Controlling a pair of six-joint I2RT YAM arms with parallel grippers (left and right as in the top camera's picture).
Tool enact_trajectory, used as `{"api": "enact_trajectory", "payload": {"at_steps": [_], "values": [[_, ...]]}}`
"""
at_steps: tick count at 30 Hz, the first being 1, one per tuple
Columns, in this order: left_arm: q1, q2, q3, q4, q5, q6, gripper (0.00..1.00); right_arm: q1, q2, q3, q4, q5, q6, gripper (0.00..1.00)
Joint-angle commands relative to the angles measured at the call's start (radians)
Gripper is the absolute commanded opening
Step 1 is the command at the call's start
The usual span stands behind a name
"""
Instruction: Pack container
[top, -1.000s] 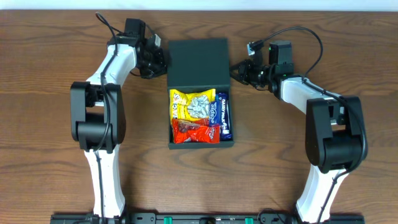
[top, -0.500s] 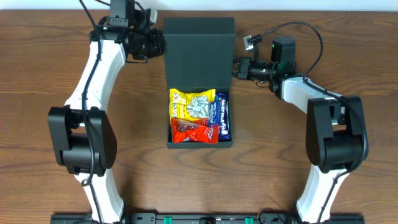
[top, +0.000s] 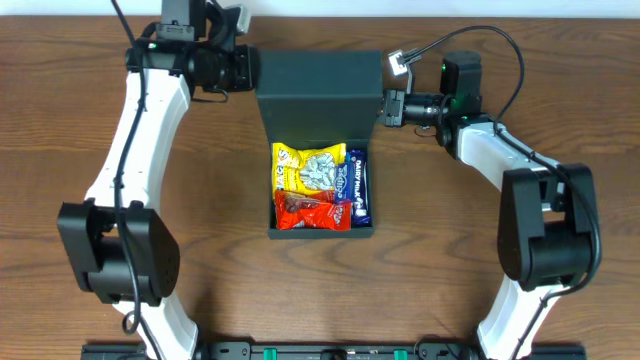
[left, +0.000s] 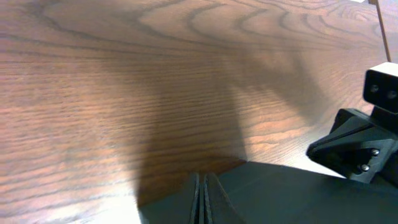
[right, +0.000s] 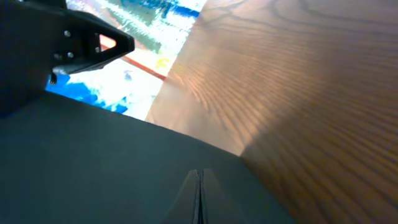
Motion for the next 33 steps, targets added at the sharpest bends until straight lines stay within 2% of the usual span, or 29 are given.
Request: {"api": "enact_trajectory", "payload": {"at_steps": [1, 10, 17, 24, 30, 33], "values": [[0.023, -0.033, 0.023, -0.021, 0.003, 0.045, 0.06, 0.009, -0.019, 0.011, -0.034, -0.043, -0.048, 0.02], [0.030, -0.042, 0.023, -0.073, 0.003, 0.096, 0.06, 0.009, -0.019, 0.011, -0.241, -0.019, -0.167, 0.02], [0.031, -0.043, 0.023, -0.111, -0.095, 0.095, 0.06, -0.001, -0.019, 0.011, -0.250, 0.006, -0.167, 0.02], [0.027, -0.043, 0.023, -0.189, -0.100, 0.092, 0.06, -0.021, -0.027, 0.011, -0.251, 0.014, -0.167, 0.02], [-0.040, -0.042, 0.023, -0.297, -0.133, 0.101, 0.06, -0.042, -0.095, 0.011, -0.252, 0.088, -0.170, 0.02], [-0.080, -0.043, 0.023, -0.328, -0.151, 0.142, 0.06, -0.055, -0.145, 0.011, -0.266, 0.113, -0.177, 0.02]]}}
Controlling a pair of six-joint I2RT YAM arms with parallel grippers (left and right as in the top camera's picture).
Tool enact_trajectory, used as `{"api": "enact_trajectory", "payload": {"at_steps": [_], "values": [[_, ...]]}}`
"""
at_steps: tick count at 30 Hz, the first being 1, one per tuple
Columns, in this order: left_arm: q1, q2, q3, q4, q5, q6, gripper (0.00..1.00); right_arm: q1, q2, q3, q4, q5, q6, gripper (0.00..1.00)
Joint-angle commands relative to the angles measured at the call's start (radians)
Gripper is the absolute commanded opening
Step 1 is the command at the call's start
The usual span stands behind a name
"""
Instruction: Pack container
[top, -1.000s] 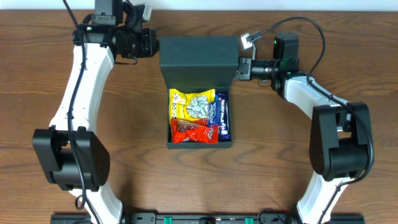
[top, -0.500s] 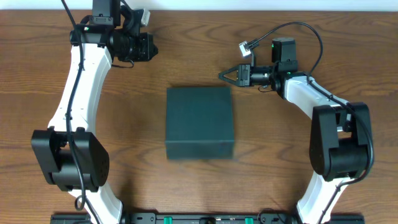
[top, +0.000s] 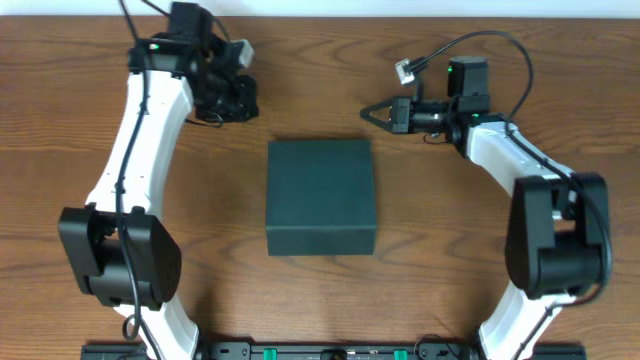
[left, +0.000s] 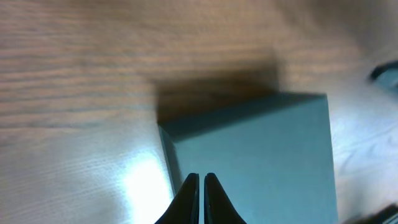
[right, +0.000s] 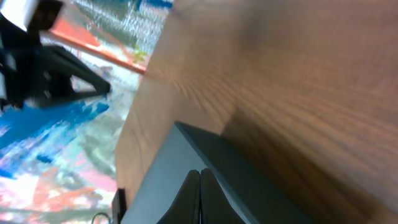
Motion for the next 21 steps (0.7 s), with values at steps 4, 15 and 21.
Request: {"api": "enact_trajectory", "payload": {"at_steps": [4, 15, 21], "values": [[-0.085, -0.029, 0.020, -0.064, -0.028, 0.105, 0.06, -0.027, -0.193, 0.010, -0.185, 0.164, -0.112, 0.02], [-0.143, -0.029, -0.198, -0.039, 0.098, 0.237, 0.06, -0.013, -0.576, 0.009, -0.680, 0.497, -0.198, 0.01], [-0.180, -0.029, -0.341, 0.022, 0.182, 0.270, 0.06, 0.085, -0.735, -0.060, -0.835, 0.629, -0.184, 0.01]]}}
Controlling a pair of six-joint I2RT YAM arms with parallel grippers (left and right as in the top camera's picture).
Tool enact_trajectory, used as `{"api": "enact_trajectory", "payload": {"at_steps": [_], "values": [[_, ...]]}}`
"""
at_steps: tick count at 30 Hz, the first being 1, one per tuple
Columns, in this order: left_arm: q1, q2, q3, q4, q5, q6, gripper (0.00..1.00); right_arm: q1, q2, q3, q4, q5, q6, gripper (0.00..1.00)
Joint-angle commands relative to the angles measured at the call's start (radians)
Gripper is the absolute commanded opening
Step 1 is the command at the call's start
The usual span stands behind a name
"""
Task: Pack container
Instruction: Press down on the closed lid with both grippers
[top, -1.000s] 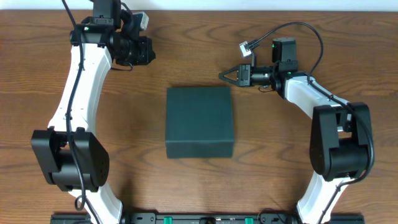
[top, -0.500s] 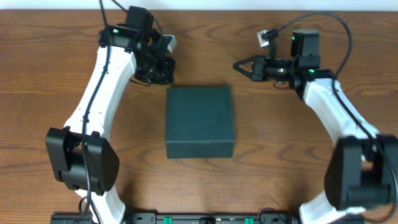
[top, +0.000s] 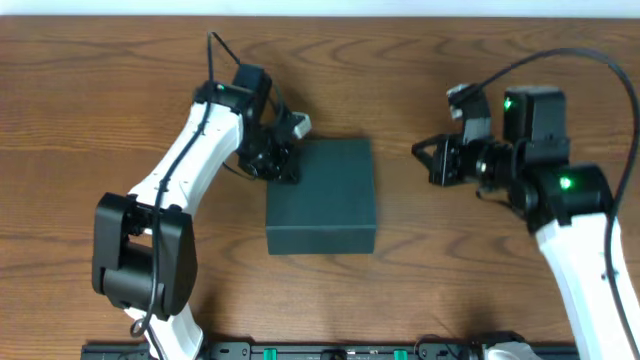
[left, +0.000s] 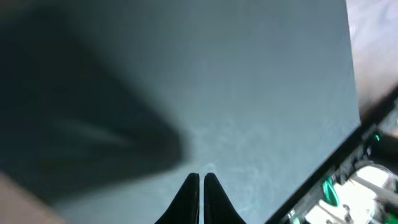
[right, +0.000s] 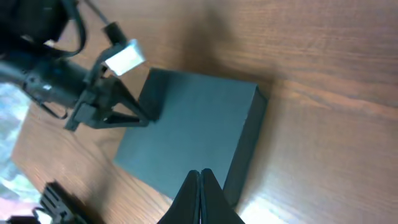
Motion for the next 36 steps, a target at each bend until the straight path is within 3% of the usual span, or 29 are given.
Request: {"api": "enact_trajectory", "payload": {"at_steps": [1, 10, 16, 20, 29, 36], "values": [[-0.039, -0.013, -0.047, 0.018, 0.043, 0.031, 0.06, 0.047, -0.074, -0.083, -0.008, 0.068, 0.019, 0.01], [-0.112, -0.013, -0.116, 0.093, -0.046, -0.015, 0.06, 0.137, -0.276, -0.416, 0.040, 0.071, 0.088, 0.02], [-0.112, -0.013, -0.116, 0.096, -0.046, -0.016, 0.06, 0.309, -0.287, -0.622, 0.238, 0.094, 0.184, 0.02], [-0.112, -0.013, -0.116, 0.098, -0.046, -0.023, 0.06, 0.447, -0.272, -0.726, 0.386, 0.260, 0.301, 0.02], [-0.112, -0.013, -0.116, 0.094, -0.046, -0.023, 0.06, 0.683, -0.045, -0.770, 0.657, 0.602, 0.415, 0.02], [-0.112, -0.013, -0.116, 0.090, -0.046, -0.023, 0.06, 0.697, 0.106, -0.770, 0.824, 0.648, 0.483, 0.02]]}}
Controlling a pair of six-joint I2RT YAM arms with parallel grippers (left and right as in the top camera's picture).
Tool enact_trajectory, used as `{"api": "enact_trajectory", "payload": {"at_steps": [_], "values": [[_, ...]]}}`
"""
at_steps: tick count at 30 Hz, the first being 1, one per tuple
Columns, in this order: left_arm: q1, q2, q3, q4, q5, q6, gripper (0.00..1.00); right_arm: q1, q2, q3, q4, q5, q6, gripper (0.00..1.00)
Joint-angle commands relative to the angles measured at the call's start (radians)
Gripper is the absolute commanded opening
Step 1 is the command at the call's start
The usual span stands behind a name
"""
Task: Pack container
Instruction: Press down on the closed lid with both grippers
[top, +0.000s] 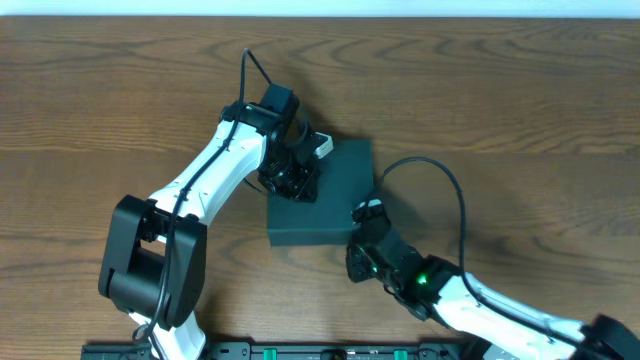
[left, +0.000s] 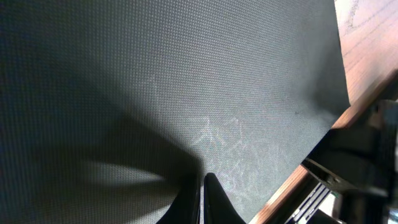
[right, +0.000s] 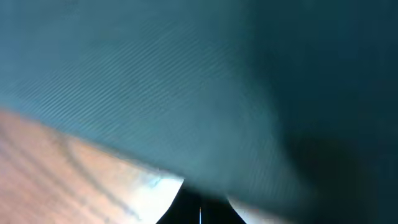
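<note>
The dark green box (top: 340, 205) sits mid-table with its lid down, so its contents are hidden. My left gripper (top: 300, 182) is shut, its tips resting on the left part of the lid. In the left wrist view the closed fingertips (left: 200, 186) touch the textured lid (left: 186, 74). My right gripper (top: 358, 238) is shut and low at the box's front right corner. The right wrist view has the box (right: 186, 74) filling the frame just beyond the closed fingertips (right: 200, 208).
The wooden table (top: 500, 120) lies bare around the box. My right arm's cable (top: 450, 195) loops over the table to the right of the box. A black rail (top: 300, 350) runs along the front edge.
My left gripper has moved from the lid's back left corner further onto the lid. The right gripper has moved from the right of the box down to its front right corner.
The box stood open with snack packets inside, my shut grippers at either side of the raised lid. Then the lid was down and both grippers were behind the box. Then the left was at the lid's corner and the right off to the right. Now both are at the box.
</note>
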Motion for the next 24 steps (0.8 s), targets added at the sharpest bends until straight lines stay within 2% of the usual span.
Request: {"api": "enact_trajectory", "payload": {"at_steps": [1, 7, 11, 16, 24], "values": [[-0.008, 0.005, -0.027, -0.004, -0.037, -0.001, 0.06, 0.007, 0.024, -0.005, 0.035, 0.064, 0.045, 0.02], [-0.008, 0.005, -0.026, -0.005, -0.037, -0.001, 0.06, 0.008, 0.023, 0.012, 0.044, 0.060, 0.046, 0.02], [0.002, -0.032, -0.026, -0.017, -0.037, -0.001, 0.06, 0.010, -0.029, 0.070, -0.066, -0.027, 0.045, 0.02], [0.034, -0.255, -0.026, -0.042, -0.068, -0.019, 0.06, 0.010, -0.248, 0.162, -0.284, -0.027, -0.027, 0.02], [0.037, -0.617, -0.026, -0.145, -0.105, -0.032, 0.06, 0.010, -0.586, 0.191, -0.409, -0.023, -0.034, 0.02]]}}
